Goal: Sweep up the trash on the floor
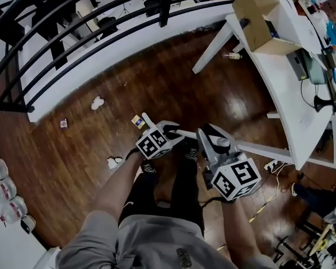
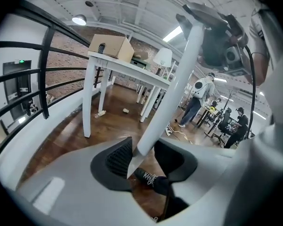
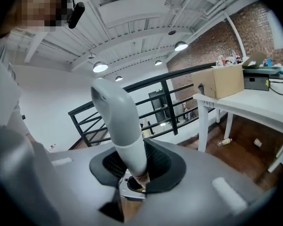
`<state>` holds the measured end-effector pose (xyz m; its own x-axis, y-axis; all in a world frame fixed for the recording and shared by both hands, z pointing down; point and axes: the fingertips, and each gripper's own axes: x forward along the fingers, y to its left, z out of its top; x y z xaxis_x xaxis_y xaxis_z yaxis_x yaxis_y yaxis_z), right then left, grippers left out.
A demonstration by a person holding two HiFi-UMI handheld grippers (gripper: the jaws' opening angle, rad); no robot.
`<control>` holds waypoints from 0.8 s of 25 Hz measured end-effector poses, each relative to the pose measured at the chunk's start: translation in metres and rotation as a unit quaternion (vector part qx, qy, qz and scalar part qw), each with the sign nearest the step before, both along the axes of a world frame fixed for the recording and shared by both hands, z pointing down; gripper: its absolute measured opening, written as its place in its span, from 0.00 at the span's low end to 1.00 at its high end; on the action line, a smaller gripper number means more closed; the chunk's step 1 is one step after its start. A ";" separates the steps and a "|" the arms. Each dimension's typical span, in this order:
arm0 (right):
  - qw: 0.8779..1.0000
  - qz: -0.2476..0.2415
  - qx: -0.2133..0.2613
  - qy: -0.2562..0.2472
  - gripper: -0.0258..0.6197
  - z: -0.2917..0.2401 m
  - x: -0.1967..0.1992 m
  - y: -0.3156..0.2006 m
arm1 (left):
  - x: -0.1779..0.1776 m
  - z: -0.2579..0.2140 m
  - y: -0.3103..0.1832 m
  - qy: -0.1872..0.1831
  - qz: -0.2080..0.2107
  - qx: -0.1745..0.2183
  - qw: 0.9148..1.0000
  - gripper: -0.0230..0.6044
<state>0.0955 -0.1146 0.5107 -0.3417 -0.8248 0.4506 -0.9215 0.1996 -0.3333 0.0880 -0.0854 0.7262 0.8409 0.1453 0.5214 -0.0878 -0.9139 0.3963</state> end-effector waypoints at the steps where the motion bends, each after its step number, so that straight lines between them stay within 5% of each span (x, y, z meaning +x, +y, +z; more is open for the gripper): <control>1: 1.000 -0.002 0.002 -0.002 0.15 0.000 -0.008 0.001 | -0.008 0.000 0.000 -0.004 0.002 0.002 1.000 0.27; 20: 0.990 -0.126 0.019 -0.053 0.15 0.016 -0.180 -0.050 | -0.195 0.017 -0.060 -0.068 -0.110 0.029 0.991 0.27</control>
